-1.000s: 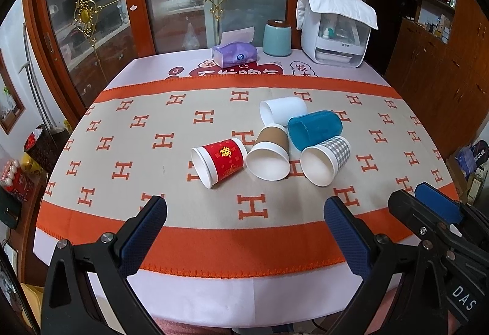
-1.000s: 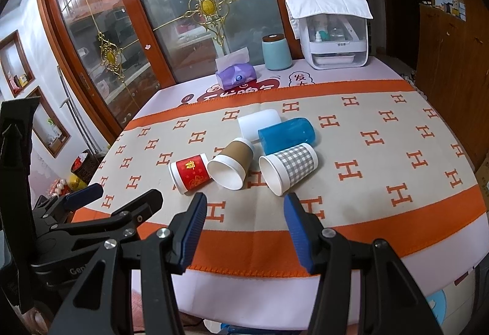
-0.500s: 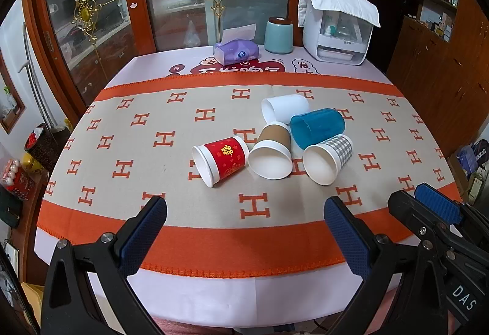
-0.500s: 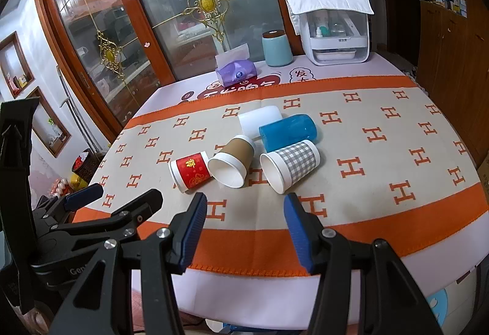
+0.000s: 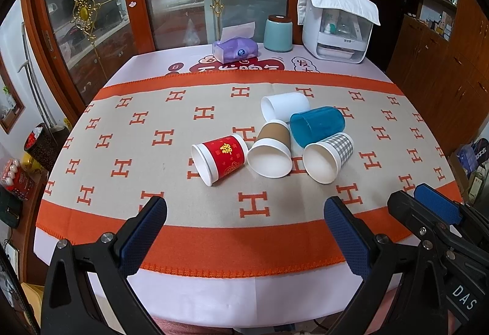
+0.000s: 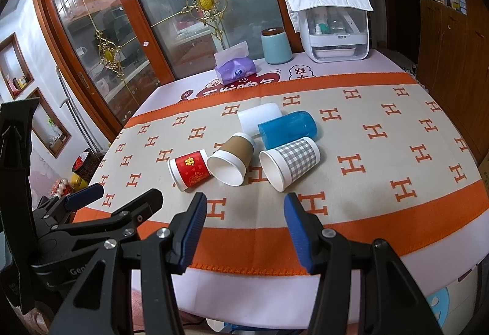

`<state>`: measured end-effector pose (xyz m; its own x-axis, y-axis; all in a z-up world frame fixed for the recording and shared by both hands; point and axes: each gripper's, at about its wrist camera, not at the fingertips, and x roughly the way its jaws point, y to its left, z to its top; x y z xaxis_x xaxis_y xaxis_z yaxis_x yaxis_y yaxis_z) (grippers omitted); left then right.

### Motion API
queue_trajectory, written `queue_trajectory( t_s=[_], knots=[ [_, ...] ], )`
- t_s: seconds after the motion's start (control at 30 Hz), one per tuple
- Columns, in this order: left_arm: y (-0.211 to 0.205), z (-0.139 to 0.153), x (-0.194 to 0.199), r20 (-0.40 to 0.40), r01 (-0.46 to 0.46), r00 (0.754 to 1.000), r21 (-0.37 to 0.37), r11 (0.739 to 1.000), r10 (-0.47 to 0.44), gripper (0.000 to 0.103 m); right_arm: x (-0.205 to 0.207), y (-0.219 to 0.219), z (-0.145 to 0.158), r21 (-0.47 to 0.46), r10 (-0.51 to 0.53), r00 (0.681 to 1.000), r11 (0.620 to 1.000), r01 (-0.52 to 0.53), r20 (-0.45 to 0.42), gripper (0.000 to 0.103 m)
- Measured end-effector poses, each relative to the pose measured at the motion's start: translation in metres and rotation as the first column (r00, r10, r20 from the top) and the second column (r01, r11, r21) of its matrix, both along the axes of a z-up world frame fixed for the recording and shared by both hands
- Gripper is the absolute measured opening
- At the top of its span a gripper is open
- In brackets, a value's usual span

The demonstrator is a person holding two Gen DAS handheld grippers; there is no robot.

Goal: Flip cup upside down

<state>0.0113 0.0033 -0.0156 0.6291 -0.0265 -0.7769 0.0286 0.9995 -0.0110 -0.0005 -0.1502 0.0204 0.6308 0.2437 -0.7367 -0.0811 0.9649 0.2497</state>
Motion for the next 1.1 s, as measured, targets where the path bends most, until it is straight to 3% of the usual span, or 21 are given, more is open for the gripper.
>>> queue_trajectory(
  t_s=[0.43,0.73,0.93,1.1],
  knots=[
    [-0.009,-0.004,0.011,-0.036,0.051,0.998,-0.002,0.999,-0.051,0.102,0.003,-0.007,-0.007,0.005,-0.015,1.000,1.000,0.015,-0.005,0.053],
    [-0.029,-0.004,0.031,-0.041,0.124,0.992,0.064,0.990,-0.121,0.102,0.013,-0.029,-0.014,0.031,-0.060,0.997,0.998,0.061,-0.037,0.053],
    [-0.046,-0.002,0.061,-0.078,0.221,0.973,0.034,0.975,-0.218,0.102,0.037,-0.059,-0.023,0.085,-0.104,0.990,0.990,0.112,-0.091,0.053],
    [-0.070,0.000,0.092,-0.086,0.301,0.951,0.063,0.951,-0.296,0.102,0.057,-0.088,-0.038,0.139,-0.157,0.975,0.974,0.179,-0.154,0.053]
  ],
)
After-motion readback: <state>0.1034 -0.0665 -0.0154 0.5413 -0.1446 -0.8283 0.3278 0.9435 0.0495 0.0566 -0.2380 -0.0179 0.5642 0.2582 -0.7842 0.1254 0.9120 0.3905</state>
